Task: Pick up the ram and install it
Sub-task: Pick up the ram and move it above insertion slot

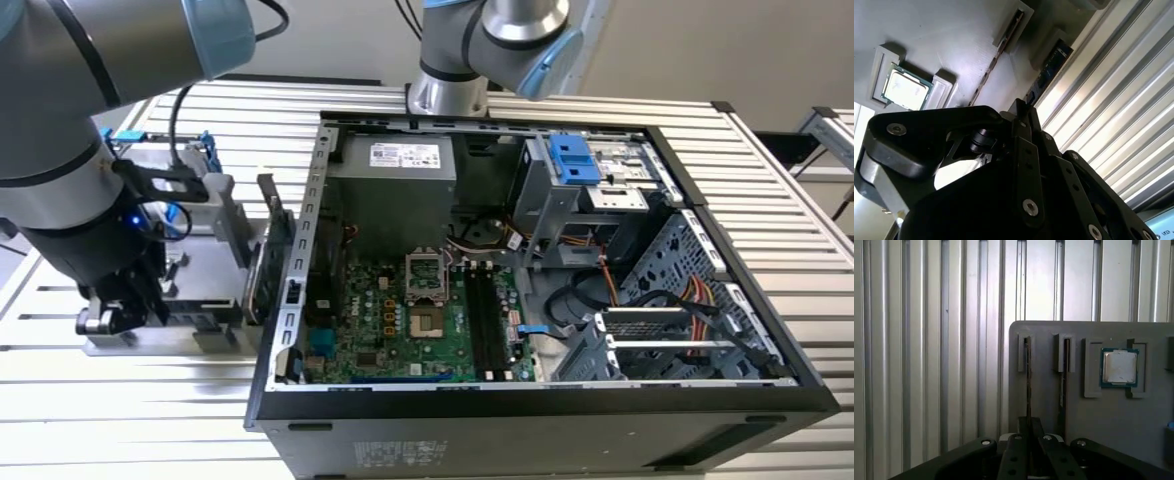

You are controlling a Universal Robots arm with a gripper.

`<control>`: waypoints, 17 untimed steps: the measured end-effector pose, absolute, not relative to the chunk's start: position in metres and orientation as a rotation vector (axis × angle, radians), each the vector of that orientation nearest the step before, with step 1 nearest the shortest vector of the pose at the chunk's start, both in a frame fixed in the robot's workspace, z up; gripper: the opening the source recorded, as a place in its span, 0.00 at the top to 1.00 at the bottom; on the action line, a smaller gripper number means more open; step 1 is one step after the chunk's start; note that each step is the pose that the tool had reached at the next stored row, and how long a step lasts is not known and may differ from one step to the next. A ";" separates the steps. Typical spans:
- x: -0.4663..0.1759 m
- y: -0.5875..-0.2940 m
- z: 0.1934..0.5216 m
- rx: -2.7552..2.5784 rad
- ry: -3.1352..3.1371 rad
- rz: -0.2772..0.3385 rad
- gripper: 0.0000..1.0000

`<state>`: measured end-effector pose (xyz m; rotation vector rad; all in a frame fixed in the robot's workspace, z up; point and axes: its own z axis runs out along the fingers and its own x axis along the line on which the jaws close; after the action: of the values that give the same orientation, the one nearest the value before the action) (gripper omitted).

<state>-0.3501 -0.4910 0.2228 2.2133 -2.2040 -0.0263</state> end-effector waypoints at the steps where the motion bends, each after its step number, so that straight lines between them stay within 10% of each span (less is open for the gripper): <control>1: -0.350 -0.491 0.224 2.213 -2.204 -0.026 1.00; 17: -0.350 -0.491 0.239 2.213 -2.204 -0.026 1.00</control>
<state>-0.3501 -0.4910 0.2391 2.2133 -2.2039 -0.0262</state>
